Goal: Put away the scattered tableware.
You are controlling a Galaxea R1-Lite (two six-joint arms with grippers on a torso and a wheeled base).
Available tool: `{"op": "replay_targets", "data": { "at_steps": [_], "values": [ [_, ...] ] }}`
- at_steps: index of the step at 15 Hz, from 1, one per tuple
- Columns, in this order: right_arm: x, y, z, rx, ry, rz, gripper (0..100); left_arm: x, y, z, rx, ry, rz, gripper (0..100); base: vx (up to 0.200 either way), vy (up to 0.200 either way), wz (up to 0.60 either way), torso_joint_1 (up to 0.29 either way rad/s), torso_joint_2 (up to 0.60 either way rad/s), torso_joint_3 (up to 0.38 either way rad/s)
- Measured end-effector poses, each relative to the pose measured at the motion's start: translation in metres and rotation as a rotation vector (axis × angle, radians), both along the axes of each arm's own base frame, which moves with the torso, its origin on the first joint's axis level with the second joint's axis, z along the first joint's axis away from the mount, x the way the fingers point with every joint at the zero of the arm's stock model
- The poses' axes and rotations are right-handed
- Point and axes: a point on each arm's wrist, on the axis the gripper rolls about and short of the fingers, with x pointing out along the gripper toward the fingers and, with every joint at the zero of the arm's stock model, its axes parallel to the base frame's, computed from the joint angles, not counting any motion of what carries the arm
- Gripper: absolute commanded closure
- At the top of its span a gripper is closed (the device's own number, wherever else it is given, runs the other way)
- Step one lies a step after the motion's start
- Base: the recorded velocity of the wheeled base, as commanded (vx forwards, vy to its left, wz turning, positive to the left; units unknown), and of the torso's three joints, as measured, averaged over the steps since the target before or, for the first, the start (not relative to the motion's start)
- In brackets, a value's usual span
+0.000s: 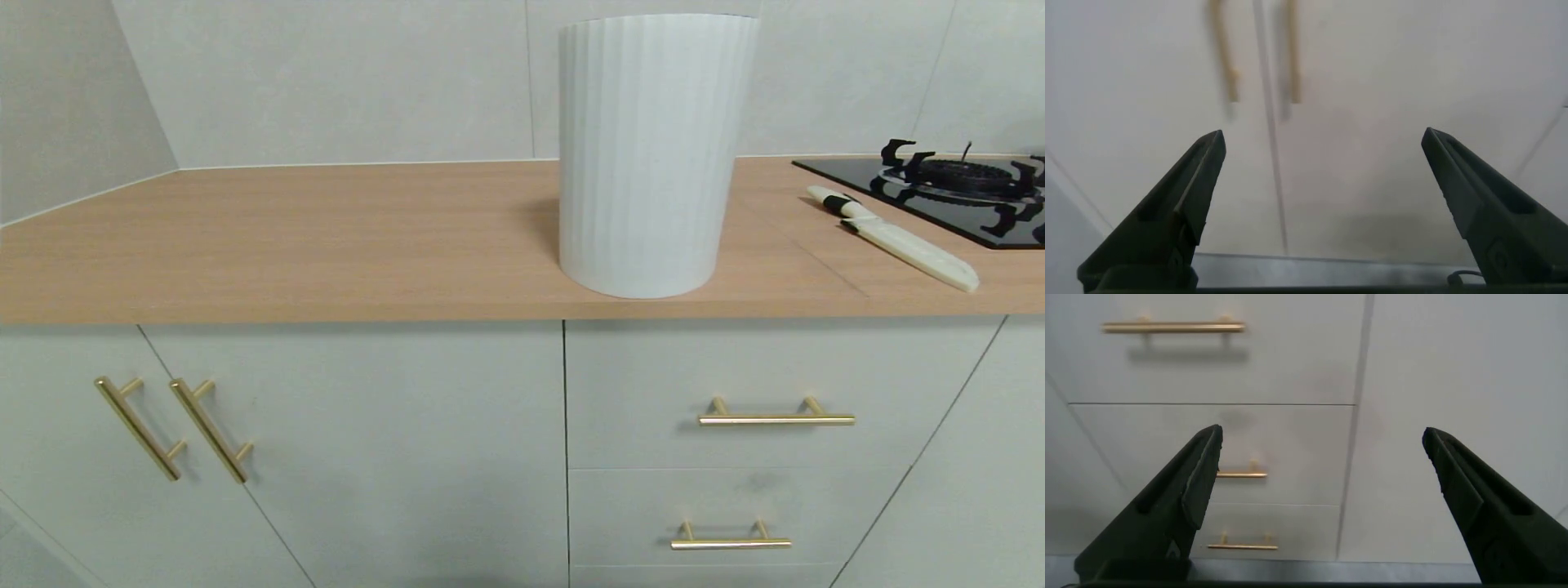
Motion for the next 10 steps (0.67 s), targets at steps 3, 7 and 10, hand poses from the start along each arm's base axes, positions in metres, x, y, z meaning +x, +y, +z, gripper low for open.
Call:
{"op": "replay_targets", "data": {
  "at_steps": [3,7,10],
  "values": [
    [0.0,0.0,0.0,0.0,0.0,0.001,0,0.0,0.0,0.0,0.0,0.0,0.001,0,0.0,-0.067,0.0,0.001,0.0,0.002],
    [0.0,0.0,0.0,0.0,0.0,0.0,0,0.0,0.0,0.0,-0.001,0.0,0.001,0,0.0,0.0,0.0,0.0,0.0,0.0],
    [0.0,0.0,0.0,0.0,0.0,0.0,0,0.0,0.0,0.0,-0.001,0.0,0.0,0,0.0,0.0,0.0,0.0,0.0,0.0]
  ]
}}
